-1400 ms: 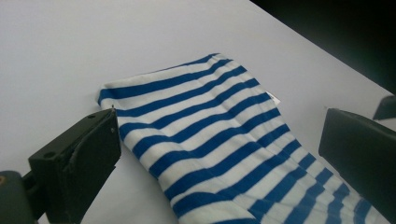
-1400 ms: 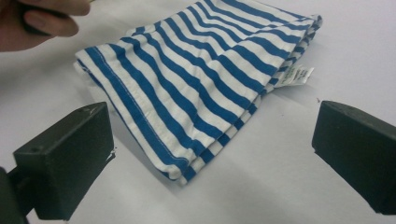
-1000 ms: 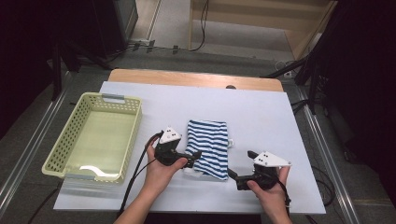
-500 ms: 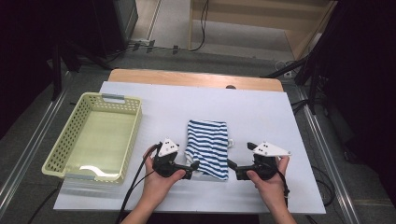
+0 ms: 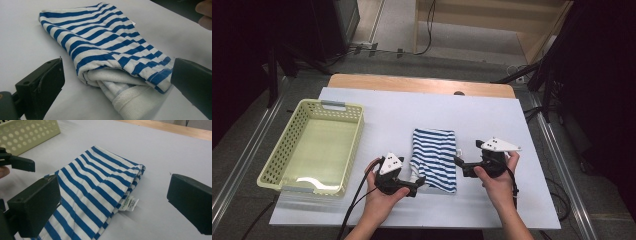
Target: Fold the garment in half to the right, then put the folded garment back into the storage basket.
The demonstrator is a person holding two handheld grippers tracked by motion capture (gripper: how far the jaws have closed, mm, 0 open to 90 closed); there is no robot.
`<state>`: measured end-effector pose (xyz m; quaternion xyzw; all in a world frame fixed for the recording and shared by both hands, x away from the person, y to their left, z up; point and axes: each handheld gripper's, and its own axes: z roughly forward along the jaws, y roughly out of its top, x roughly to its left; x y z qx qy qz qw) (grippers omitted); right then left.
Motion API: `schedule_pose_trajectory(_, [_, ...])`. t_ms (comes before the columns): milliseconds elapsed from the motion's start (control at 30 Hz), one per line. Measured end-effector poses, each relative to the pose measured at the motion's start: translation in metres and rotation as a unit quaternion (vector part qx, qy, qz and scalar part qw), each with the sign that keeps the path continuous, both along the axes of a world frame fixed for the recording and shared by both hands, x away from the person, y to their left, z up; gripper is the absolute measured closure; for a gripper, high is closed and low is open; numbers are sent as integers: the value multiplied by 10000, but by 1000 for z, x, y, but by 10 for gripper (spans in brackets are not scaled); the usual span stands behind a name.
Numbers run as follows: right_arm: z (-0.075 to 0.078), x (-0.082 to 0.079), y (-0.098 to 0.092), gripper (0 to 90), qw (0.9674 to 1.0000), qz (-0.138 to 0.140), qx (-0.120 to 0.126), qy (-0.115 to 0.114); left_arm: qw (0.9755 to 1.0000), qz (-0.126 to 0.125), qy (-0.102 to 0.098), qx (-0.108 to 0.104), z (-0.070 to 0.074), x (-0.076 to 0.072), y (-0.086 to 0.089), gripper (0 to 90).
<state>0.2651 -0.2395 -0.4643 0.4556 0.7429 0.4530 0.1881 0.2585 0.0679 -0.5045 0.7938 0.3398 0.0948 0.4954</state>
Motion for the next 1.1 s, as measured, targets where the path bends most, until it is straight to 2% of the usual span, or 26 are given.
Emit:
schedule_pose_trajectory(267, [0, 20, 10, 0, 9998, 170, -96, 6, 9999, -10, 18, 104, -1, 0, -2, 0])
schedule_pose_trajectory(433, [0, 35, 7, 0, 9999, 130, -78, 66, 10000, 29, 49, 32, -1, 0, -1, 0])
schedule_pose_trajectory(533, [-1, 43, 4, 0, 9998, 119, 12, 146, 9999, 46, 59, 77, -1, 1, -1, 0])
schedule_pose_trajectory(600, [-3, 48, 3, 2, 9998, 17, 23, 206, 9999, 42, 61, 98, -1, 1, -3, 0])
schedule_pose_trajectory(667, [-5, 52, 1, 87, 9997, -75, 67, 240, 9999, 60, 65, 131, -1, 1, -3, 0])
schedule_pose_trajectory(800, [-13, 60, 0, 316, 9993, -141, 6, 334, 9997, 96, 150, 168, -2, 2, -3, 0])
schedule_pose_trajectory(867, [-18, 65, -2, 410, 9986, -260, -24, 459, 9997, 88, 159, 192, -2, 2, -3, 0])
schedule_pose_trajectory(900, [-20, 68, -3, 438, 9983, -308, -38, 496, 9996, 91, 169, 196, -2, 2, -3, 0])
schedule_pose_trajectory(1033, [-24, 81, -9, 530, 9977, -269, 161, 607, 9999, 80, 96, 116, -1, 1, -2, 0])
schedule_pose_trajectory(1100, [-24, 87, -8, 545, 9975, -247, 107, 655, 9999, 100, 96, 65, -1, 1, 0, 0])
